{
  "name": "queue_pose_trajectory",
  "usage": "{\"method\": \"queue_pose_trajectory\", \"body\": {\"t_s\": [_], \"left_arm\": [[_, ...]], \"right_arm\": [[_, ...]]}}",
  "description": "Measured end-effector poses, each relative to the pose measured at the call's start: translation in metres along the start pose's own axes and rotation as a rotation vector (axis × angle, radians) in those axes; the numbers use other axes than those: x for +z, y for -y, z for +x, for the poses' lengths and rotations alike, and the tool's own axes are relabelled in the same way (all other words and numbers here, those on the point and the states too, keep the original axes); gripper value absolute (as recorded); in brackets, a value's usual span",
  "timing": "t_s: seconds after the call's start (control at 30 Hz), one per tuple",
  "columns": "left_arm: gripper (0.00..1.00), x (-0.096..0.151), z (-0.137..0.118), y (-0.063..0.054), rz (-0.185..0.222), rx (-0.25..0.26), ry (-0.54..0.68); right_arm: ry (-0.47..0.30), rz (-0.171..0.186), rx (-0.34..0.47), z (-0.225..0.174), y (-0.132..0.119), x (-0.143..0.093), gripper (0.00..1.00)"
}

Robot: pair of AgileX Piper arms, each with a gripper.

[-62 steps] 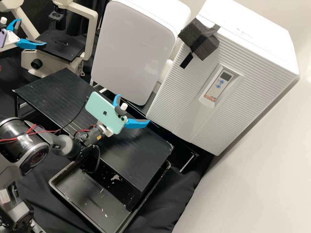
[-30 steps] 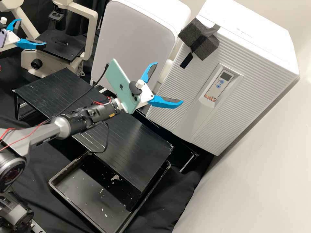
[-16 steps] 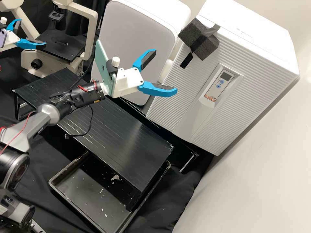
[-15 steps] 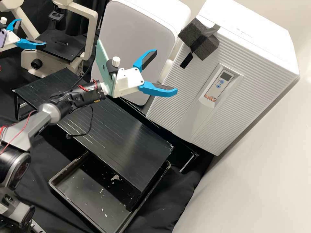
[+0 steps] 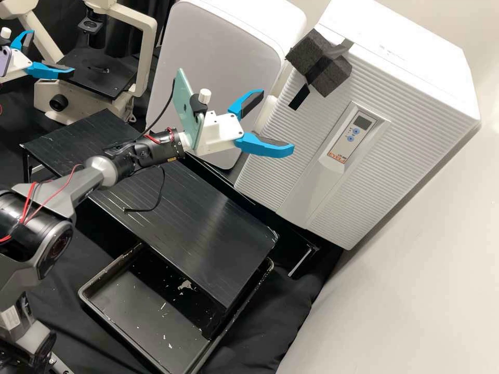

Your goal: Open the incubator door

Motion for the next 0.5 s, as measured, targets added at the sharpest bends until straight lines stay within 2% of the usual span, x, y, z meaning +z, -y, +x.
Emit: {"method": "queue_pose_trajectory", "body": {"t_s": [0.5], "left_arm": [[1.0,0.0,0.0,0.0,0.0,0.0,0.0]], "right_arm": [[0.054,-0.02,-0.021,0.01,0.018,0.011,1.0]]}}
